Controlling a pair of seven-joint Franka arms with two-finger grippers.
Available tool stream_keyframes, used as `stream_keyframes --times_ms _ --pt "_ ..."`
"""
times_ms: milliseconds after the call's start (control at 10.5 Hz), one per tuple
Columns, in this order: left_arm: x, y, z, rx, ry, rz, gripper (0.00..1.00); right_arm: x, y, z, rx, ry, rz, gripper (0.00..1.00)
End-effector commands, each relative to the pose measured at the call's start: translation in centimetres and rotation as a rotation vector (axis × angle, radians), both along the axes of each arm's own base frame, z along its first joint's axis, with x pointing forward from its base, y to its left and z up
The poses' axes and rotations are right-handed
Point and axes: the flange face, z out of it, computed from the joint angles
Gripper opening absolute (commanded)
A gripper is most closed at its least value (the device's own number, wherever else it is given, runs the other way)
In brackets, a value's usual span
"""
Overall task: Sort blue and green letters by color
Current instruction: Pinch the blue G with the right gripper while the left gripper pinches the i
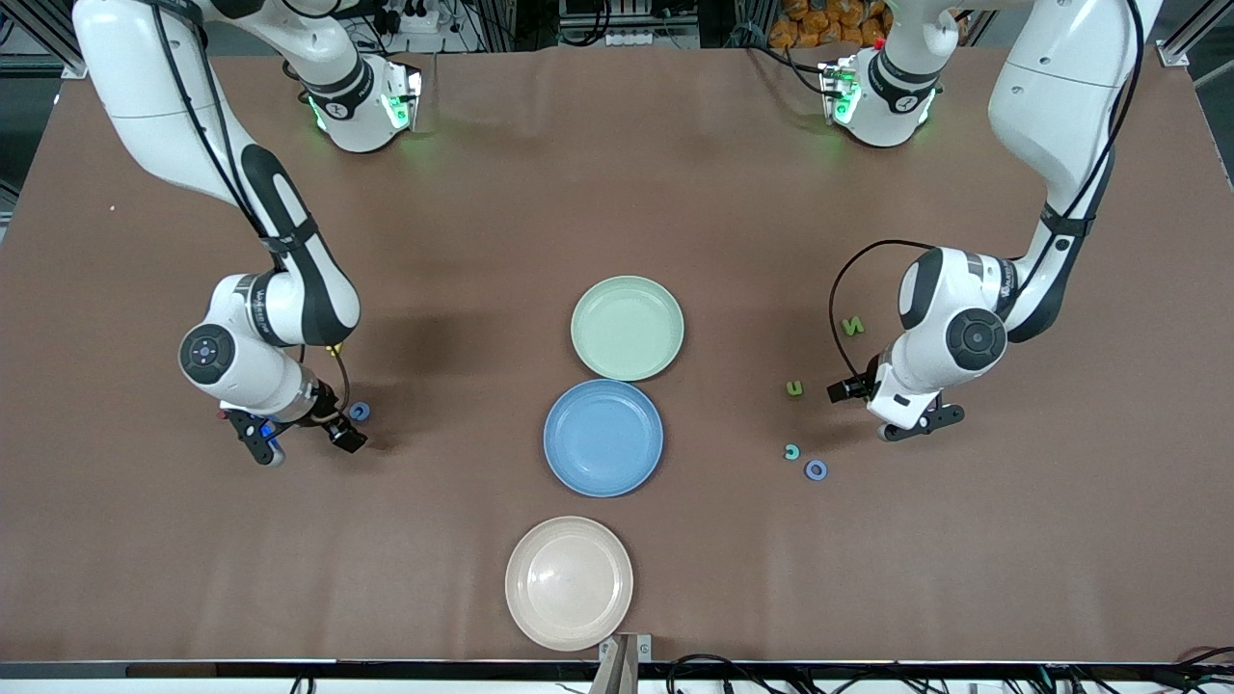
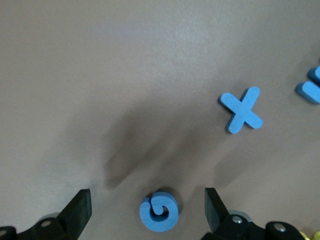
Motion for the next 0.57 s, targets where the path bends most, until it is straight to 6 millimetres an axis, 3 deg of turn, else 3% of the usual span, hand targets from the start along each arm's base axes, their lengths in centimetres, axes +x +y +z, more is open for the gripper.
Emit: stream_keyframes --times_ms 0,190,285,475 --pt "-0.07 0.33 -1.08 0.011 0.002 0.017 0.86 -1.25 1.08 -0.35 0.029 0.002 -0.01 0.82" --pt "-0.22 0.44 -1.5 0.013 0.014 0.018 0.11 -1.53 1.25 -0.12 0.033 0.008 -0.008 0.56" --pt "-0.26 0.44 -1.6 0.014 0.017 0.018 0.0 -1.67 1.04 -0.27 0.032 0.011 -0.009 0.47" --pt "-0.3 0.54 -1.65 0.015 0.021 0.007 0.0 -1.74 1.03 -0.35 0.032 0.01 -0.01 0.31"
